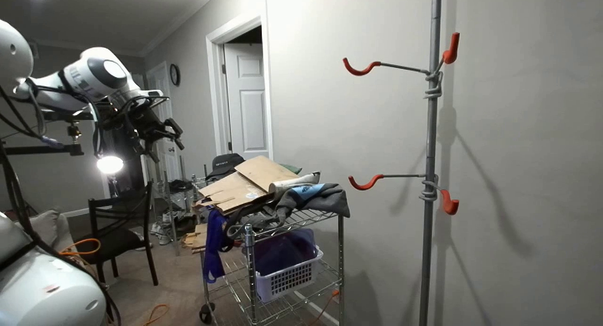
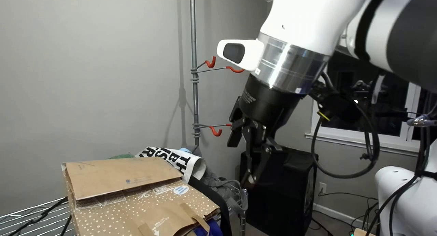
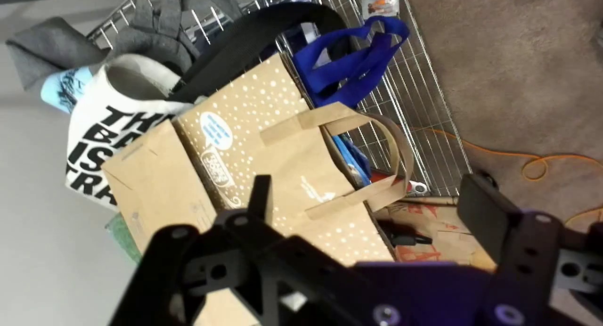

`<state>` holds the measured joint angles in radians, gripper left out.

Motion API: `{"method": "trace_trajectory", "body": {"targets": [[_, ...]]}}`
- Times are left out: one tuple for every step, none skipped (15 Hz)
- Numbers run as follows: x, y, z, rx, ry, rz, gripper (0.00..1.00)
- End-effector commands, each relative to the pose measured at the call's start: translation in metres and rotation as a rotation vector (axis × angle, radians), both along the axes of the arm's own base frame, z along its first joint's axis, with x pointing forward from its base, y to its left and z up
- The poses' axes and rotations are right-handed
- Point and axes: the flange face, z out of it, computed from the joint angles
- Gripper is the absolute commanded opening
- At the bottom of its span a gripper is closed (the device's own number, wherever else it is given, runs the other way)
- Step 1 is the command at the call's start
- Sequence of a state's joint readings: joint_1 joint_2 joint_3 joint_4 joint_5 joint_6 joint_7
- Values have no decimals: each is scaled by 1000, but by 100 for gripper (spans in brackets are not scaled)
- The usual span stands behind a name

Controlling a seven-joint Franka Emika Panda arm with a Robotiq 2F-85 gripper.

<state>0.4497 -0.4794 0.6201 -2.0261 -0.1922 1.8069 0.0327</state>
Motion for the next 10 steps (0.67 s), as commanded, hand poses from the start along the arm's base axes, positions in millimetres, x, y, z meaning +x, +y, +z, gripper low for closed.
{"method": "trace_trajectory", "body": {"targets": [[-14, 17, -33, -115, -113, 131, 100], [-14, 19, -44, -148, -150, 156, 100], [-11, 21, -55, -173, -184, 187, 100], [-6, 22, -66, -196, -221, 216, 100], [-2, 23, -76, -214, -258, 250, 100], [6, 23, -85, -206, -278, 270, 100], [12, 23, -94, -192, -287, 297, 100], [20, 23, -104, -174, -288, 319, 100], [26, 24, -113, -154, -288, 335, 100], [32, 25, -121, -132, -278, 359, 100]]}}
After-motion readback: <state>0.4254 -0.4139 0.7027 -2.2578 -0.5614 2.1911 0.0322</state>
